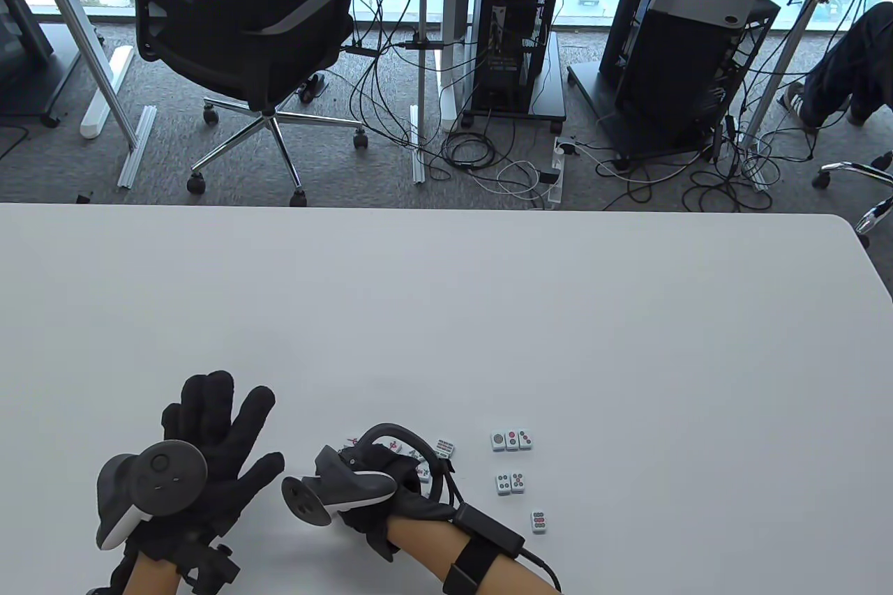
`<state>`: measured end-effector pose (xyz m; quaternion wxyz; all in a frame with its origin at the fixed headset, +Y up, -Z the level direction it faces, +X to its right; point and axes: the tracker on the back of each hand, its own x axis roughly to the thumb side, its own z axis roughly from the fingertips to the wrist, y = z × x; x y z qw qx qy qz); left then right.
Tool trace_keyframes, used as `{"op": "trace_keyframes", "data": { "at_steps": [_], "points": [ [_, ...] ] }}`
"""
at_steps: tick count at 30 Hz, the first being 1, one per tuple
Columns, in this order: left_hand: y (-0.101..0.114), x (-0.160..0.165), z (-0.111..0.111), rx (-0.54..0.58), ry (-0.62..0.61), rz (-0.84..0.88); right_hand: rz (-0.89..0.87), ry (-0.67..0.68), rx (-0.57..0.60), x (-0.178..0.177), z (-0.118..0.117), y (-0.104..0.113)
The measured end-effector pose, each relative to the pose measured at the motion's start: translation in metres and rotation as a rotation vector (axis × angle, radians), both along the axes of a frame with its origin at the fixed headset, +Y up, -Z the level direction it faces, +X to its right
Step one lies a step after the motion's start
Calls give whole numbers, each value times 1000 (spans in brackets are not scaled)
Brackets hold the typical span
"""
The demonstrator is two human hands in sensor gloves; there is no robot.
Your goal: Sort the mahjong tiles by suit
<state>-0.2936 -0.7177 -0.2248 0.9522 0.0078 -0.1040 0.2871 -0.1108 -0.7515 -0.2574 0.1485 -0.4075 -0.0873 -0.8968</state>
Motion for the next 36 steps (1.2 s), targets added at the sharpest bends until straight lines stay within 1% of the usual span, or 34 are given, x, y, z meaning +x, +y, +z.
{"op": "trace_keyframes", "data": {
  "at_steps": [3,7,11,16,18,20,24,29,32,34,36],
  "points": [
    [0,0,0,-3,-2,-4,13,-15,-24,-2,-2,0],
    [0,-1,0,-3,3,0,30,-13,-23,-6,-2,-4],
    [1,-2,1,-1,6,2,3,-10,-38,-6,-4,-6],
    [3,-3,1,0,11,6,-85,22,-96,2,-10,-5],
    [4,-4,2,9,15,5,-149,42,-67,11,-10,2],
    [5,-5,2,14,16,15,-209,45,-46,22,-11,13],
    [5,-4,2,17,12,16,-316,-3,5,62,-12,43],
    [4,-1,2,12,0,3,-292,-128,94,125,-15,67],
    [3,0,2,9,-2,-3,-262,-207,109,159,-13,71],
    [2,0,2,4,-3,-8,-239,-265,99,184,-9,67],
    [2,0,2,0,-2,-12,-220,-292,68,199,-4,61]
  ]
}}
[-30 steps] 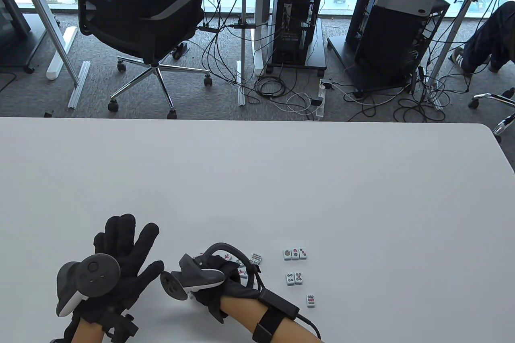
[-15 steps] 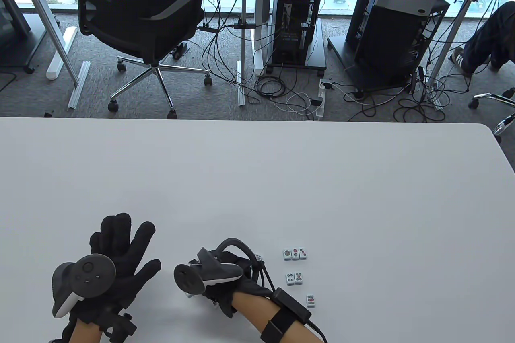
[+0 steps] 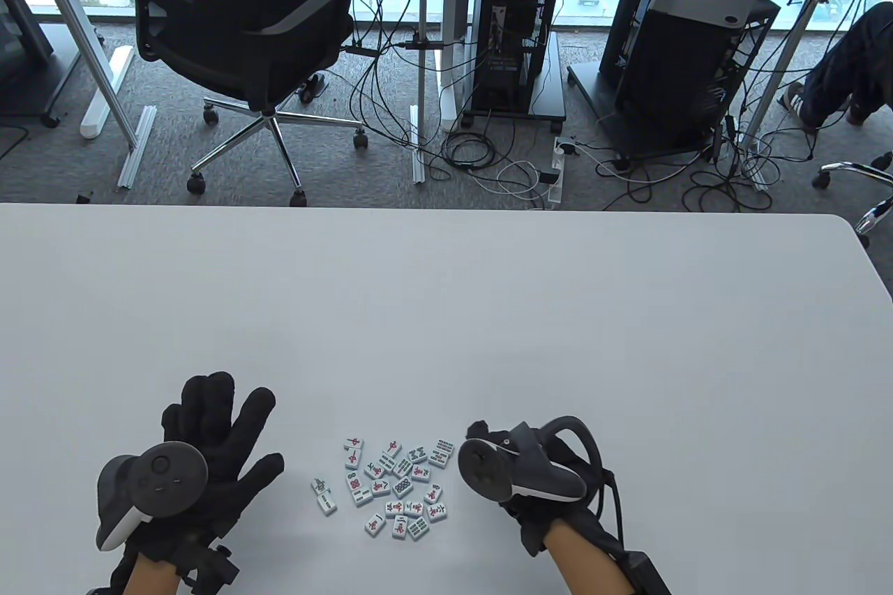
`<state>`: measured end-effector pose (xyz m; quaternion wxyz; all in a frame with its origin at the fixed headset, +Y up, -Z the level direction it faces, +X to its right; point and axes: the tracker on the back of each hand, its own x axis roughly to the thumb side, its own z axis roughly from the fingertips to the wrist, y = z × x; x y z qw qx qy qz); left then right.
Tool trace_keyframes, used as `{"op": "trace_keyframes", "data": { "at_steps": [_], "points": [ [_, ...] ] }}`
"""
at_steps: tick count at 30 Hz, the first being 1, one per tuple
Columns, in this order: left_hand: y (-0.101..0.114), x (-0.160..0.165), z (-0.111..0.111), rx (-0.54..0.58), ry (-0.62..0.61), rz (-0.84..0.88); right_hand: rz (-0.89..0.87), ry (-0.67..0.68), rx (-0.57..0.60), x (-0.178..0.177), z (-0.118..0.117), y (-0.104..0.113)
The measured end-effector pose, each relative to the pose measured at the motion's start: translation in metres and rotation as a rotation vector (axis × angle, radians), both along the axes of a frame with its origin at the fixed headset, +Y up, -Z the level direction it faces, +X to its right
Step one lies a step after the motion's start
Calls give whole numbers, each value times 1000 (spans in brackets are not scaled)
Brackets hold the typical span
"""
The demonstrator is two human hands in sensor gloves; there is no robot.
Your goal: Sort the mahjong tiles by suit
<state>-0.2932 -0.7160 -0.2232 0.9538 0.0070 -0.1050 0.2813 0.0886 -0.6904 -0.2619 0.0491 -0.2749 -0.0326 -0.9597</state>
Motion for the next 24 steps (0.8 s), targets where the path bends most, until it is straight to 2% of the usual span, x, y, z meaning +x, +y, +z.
{"op": "trace_keyframes", "data": {
  "at_steps": [5,11,24],
  "points": [
    [-2,1,0,-14,2,-9,43,-32,-63,18,17,-23],
    [-4,2,-1,-28,2,-21,75,-5,-129,16,32,-46],
    [-4,3,-1,-34,-1,-21,212,12,-125,4,41,-69]
  ]
}}
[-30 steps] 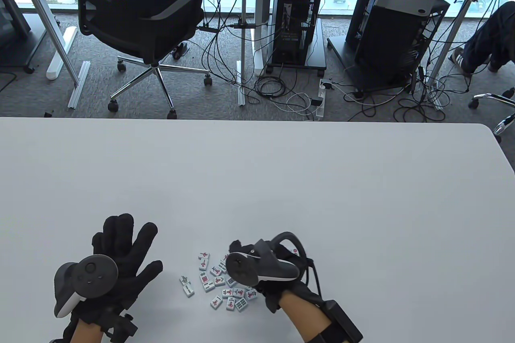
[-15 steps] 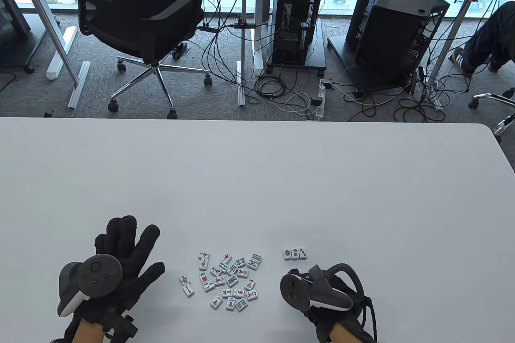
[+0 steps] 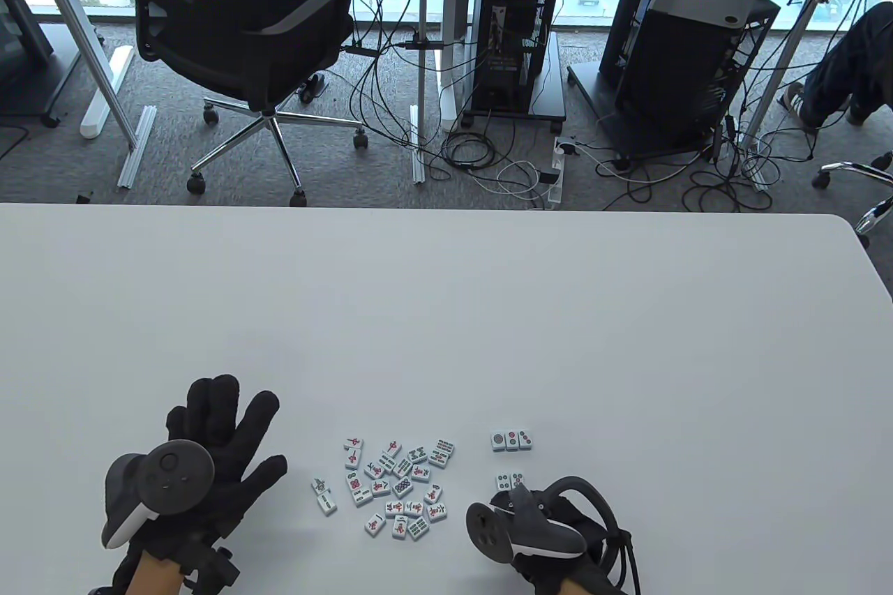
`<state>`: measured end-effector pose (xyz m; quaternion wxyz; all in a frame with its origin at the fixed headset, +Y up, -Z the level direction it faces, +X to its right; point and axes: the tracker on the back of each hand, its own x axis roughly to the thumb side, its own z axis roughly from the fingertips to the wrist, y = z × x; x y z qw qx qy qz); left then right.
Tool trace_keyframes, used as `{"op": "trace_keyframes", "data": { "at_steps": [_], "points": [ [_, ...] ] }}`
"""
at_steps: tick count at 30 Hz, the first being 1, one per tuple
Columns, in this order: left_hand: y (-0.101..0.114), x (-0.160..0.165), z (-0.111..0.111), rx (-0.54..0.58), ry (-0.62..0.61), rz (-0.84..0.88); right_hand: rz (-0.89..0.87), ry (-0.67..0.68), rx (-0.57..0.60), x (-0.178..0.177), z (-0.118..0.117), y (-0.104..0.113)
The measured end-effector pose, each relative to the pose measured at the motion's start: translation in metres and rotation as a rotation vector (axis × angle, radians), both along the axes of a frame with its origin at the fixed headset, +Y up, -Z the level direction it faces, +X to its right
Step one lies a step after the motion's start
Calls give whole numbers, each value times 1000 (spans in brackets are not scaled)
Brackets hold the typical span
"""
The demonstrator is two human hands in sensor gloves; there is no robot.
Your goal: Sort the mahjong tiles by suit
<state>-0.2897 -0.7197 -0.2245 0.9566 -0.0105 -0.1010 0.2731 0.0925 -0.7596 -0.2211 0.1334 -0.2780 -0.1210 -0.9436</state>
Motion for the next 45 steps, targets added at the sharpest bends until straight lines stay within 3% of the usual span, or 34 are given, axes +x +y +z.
{"op": "trace_keyframes", "data": {
  "at_steps": [5,10,17,24,29,36,45],
  "points": [
    [0,0,0,4,-1,4,21,-3,21,-2,3,2],
    [0,0,0,7,-2,6,-63,0,24,-13,2,23],
    [1,0,0,8,-5,6,-206,86,91,-66,-16,44],
    [2,0,0,20,-13,16,-245,184,92,-130,-40,34],
    [4,-2,1,33,-7,37,-165,197,209,-163,-49,25],
    [4,-4,1,36,1,52,-55,233,258,-184,-51,11],
    [5,-6,2,35,10,55,-68,250,288,-199,-56,10]
  ]
}}
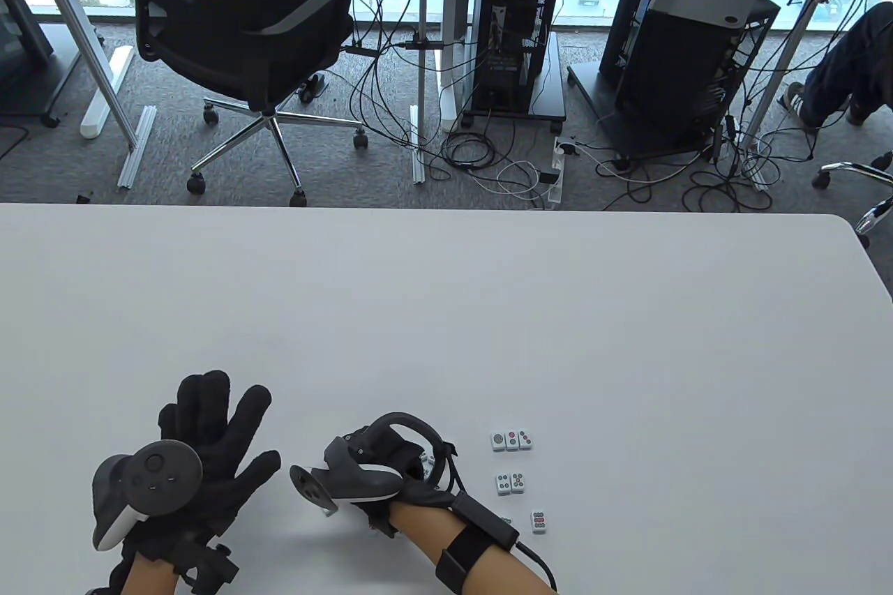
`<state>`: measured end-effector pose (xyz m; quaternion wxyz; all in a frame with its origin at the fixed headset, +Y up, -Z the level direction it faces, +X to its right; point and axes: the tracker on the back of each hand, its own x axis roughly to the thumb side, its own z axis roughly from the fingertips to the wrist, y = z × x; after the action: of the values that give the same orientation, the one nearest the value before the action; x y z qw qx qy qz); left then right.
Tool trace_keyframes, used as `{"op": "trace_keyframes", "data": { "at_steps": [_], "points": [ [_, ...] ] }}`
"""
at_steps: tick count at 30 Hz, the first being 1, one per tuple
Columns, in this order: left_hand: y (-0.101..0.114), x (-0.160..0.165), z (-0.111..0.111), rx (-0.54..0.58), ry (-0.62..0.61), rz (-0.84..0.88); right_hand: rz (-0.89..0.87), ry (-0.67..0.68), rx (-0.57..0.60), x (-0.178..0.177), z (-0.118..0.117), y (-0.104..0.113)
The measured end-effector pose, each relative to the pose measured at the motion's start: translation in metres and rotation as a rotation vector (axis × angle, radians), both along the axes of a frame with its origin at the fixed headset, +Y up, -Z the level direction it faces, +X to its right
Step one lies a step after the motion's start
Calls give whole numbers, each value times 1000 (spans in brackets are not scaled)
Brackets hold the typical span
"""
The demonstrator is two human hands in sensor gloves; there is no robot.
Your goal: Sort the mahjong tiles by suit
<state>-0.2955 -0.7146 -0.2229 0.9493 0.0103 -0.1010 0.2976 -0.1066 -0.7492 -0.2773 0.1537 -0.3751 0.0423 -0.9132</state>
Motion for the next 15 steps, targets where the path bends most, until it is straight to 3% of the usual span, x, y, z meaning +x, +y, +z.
{"op": "trace_keyframes", "data": {
  "at_steps": [6,15],
  "points": [
    [2,-2,0,11,4,10,-47,54,-110,-1,1,5],
    [4,-4,1,20,17,15,88,65,-208,-11,0,-8]
  ]
}}
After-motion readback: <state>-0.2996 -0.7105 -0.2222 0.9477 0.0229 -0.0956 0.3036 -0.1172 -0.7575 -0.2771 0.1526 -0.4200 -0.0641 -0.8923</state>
